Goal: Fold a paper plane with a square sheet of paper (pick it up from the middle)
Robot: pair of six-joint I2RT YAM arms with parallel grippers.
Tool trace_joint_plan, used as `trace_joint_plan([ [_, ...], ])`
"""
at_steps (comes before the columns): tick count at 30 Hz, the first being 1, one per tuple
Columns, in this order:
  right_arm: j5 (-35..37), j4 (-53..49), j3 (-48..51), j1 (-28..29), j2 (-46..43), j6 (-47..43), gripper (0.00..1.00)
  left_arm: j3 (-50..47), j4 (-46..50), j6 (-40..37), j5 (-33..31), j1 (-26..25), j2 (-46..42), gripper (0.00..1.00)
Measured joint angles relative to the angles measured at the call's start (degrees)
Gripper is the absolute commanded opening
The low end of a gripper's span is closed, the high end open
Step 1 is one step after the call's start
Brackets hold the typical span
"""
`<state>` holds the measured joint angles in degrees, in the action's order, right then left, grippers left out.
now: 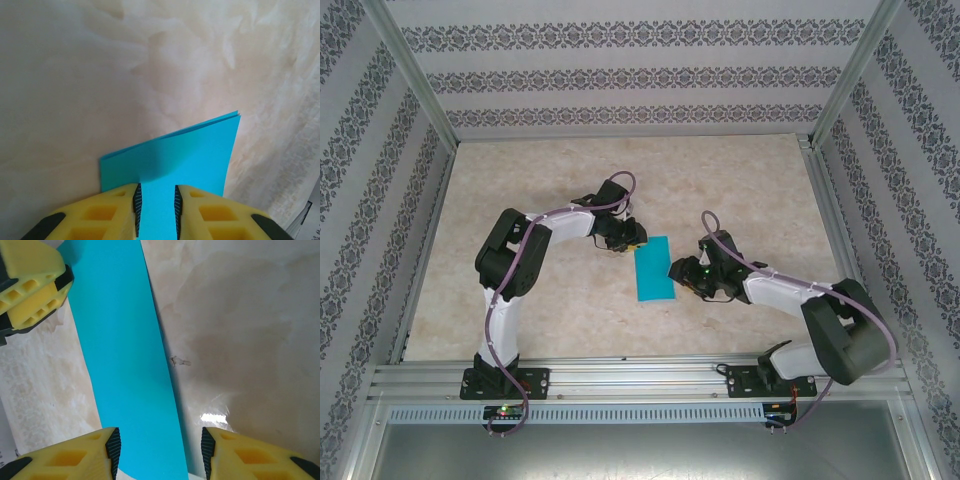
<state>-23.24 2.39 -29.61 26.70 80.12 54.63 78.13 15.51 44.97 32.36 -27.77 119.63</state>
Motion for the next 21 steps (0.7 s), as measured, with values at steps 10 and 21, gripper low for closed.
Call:
trace_joint_plan([
  [10, -2.23, 3.13, -1.44, -0.63, 4.52, 0.48, 0.48, -0.33, -0.79, -0.22, 0.46, 0.02, -0.07, 0.32],
  [21, -5.16, 5.79, -1.75, -1.44, 7.28, 2.58, 0.48, -0.66, -1.6, -0.44, 0.68, 0.0, -0.26, 0.32],
])
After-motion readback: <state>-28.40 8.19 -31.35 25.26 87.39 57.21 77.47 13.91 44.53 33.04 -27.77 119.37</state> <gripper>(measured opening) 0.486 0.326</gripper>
